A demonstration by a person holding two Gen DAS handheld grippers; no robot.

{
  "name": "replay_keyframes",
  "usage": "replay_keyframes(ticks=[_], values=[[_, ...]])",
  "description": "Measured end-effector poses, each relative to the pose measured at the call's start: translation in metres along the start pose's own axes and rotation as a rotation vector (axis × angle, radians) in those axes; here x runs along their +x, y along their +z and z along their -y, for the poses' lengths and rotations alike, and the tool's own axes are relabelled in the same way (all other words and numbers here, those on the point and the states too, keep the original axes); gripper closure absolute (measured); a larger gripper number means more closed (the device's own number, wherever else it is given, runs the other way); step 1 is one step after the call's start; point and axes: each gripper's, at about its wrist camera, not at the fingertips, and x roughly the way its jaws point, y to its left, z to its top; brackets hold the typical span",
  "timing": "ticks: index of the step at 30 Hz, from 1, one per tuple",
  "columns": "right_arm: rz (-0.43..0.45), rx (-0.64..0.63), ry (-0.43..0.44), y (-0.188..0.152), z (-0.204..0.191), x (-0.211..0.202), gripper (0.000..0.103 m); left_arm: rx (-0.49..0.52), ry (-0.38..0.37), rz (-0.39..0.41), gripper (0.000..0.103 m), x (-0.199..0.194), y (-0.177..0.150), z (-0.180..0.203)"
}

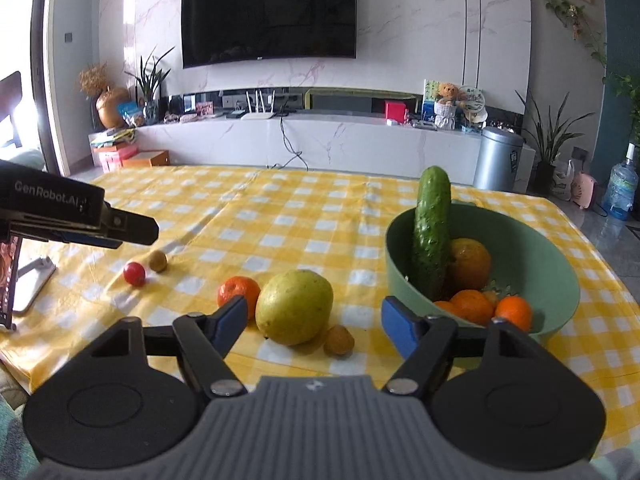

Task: Organize fruits
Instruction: 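Move both tools back from the colander toward the fruit on the tablecloth, then grasp the yellow-green pear with the right tool while the left tool approaches a tangerine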

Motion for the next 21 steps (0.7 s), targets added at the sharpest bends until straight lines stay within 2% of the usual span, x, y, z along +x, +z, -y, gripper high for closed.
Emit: replay_keyframes(ticks=[9,12,16,21], values=[[-0.034,0.023,0.033,0.005,-0.004,0.031,0.033,-0.029,0.097,0.011,0.045,0.015,-0.004,-0.013],[-0.039,0.041,0.038,0.007,-0.003,0.041,0.032,-0.042,0.108,0.005,0.045,0.023,-0.004,-0.016],[-0.049,0.066,0.048,0.008,0.001,0.055,0.032,-0.035,0.075,-0.013,0.045,0.032,-0.005,-0.014],[-0.062,0.090,0.070,0.008,0.004,0.073,0.032,0.049,0.031,-0.032,0.045,0.047,-0.012,0.006]])
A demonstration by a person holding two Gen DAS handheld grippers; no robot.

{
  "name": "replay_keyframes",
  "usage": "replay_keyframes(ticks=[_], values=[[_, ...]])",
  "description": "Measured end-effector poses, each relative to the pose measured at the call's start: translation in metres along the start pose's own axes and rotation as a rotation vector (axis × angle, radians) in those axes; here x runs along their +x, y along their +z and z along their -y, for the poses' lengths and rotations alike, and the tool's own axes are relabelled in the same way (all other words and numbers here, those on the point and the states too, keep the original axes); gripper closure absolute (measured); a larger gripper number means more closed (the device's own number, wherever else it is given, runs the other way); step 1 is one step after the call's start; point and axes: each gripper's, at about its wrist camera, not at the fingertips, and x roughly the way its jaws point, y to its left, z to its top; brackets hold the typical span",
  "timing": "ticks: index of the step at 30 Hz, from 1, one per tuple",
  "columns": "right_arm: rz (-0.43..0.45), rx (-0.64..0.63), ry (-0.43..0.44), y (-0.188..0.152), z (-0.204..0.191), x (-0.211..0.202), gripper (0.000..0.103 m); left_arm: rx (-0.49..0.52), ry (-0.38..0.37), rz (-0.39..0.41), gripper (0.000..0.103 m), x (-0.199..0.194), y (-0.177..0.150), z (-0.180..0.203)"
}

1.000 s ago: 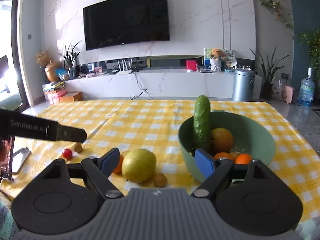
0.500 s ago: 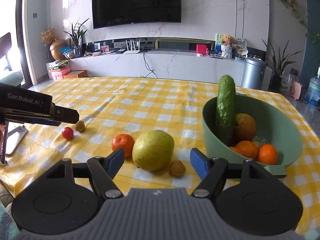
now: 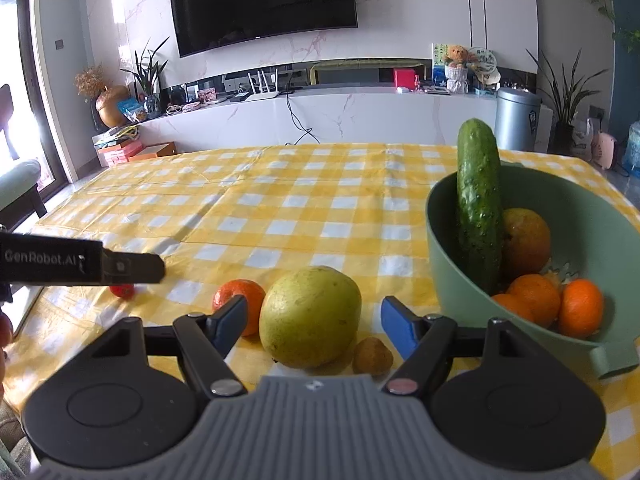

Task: Organize fruits
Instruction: 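Grasp the yellow-green pear with the right tool while the left tool approaches a tangerine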

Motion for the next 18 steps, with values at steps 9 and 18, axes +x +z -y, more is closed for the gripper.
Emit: replay_keyframes(ticks=[9,18], values=[[-0.026,0.018,0.039,-0.004,0.001,0.022,0.032,-0.017,0.019,-0.039,0.045,0.017,-0.005,-0.002],[-0.051,0.018,0.060,-0.006,0.002,0.036,0.034,-0.057,0.022,-0.053,0.045,0.023,-0.006,-0.009]])
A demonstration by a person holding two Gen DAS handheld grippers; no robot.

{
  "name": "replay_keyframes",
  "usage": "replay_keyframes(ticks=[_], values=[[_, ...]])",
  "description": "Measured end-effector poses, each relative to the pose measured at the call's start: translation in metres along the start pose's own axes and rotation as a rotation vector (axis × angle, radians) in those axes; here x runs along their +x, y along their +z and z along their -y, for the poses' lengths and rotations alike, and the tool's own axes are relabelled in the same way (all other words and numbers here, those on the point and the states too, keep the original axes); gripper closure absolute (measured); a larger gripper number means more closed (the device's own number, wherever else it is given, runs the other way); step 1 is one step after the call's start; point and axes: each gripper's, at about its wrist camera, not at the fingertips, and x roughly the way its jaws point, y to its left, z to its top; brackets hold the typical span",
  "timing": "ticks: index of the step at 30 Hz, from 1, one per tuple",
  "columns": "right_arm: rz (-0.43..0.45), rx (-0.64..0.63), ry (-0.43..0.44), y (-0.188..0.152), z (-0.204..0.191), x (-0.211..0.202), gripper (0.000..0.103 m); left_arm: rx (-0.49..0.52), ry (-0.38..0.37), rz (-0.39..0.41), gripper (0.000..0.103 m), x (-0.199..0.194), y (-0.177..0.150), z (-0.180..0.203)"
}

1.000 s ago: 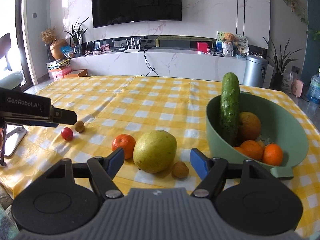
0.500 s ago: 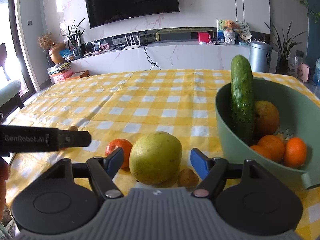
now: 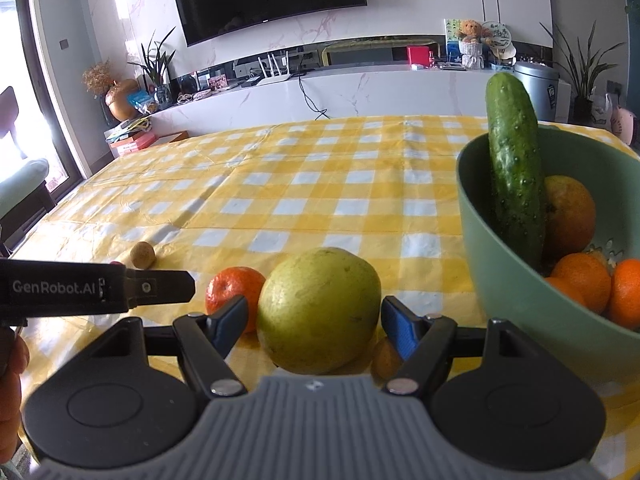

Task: Organize fruits
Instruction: 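Grasp the yellow-green pear with the right tool while the left tool approaches a tangerine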

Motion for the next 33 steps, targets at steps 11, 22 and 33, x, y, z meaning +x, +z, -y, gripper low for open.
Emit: replay_keyframes(ticks=[11,22,33], values=[[0.026,0.000,-0.018,-0.001,0.001,-0.008,0.039,0.004,-0.015,0.015,0.045,-0.001,0.000,0.001],[0.168,0.021,0.000,0.004,0.007,-0.064,0.039,0.069,-0.032,0.032,0.045,-0.004,0.000,0.013],[0.197,0.067,-0.034,0.017,0.033,-0.108,0.039,0.124,-0.058,-0.016,0.043,0.016,0.001,0.036]])
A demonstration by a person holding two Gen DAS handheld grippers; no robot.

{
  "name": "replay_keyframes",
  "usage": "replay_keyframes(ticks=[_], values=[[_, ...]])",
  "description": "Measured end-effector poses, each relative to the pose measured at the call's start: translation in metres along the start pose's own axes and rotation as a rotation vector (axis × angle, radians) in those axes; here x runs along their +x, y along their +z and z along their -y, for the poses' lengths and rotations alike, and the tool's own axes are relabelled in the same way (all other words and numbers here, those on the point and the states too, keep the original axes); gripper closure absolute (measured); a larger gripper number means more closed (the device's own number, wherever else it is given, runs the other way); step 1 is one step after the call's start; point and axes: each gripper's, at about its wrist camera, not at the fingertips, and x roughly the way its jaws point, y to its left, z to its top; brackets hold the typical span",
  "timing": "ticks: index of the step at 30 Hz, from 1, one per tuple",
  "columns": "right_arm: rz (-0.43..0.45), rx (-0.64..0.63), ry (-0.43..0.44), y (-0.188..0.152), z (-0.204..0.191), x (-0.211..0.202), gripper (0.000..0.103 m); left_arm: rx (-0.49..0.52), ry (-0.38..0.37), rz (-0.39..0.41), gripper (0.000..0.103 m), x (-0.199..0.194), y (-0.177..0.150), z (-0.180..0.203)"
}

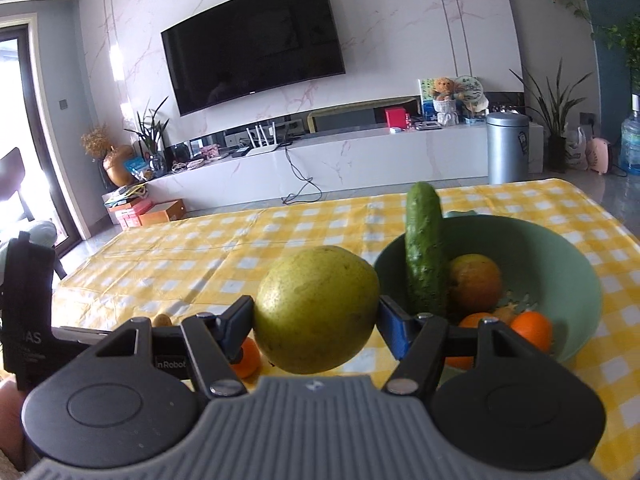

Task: Organize fruits
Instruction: 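Grasp the tangerine with the left tool while the right tool carries the pear to the colander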

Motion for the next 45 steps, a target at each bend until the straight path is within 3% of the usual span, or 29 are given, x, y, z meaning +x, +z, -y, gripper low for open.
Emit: replay_keyframes(ticks=[7,13,23,29,35,45], values=[[-0.020,0.018,-0.094,0.013,0.035,-0.013,0.039,0.003,0.024,-0.022,0.043,0.010,0.001,0.003],[-0.044,0.027,-0.167,0.025,0.066,-0.014,0.039,0.001,0.024,-0.029,0.054,0.012,0.000,0.003],[-0.140,0.044,-0.215,0.048,0.116,0.006,0.039,-0.014,0.011,0.002,0.055,0.005,0.003,0.003],[-0.204,-0.013,-0.210,0.056,0.123,0.040,0.039,-0.022,0.011,0.009,0.055,0.003,0.005,0.002],[-0.279,-0.199,-0.270,0.054,0.118,0.077,0.039,-0.014,0.012,0.009,0.055,0.003,0.005,0.002],[-0.334,-0.278,-0.295,0.044,0.119,0.093,0.039,-0.010,-0.009,0.014,0.055,0.000,0.007,0.006]])
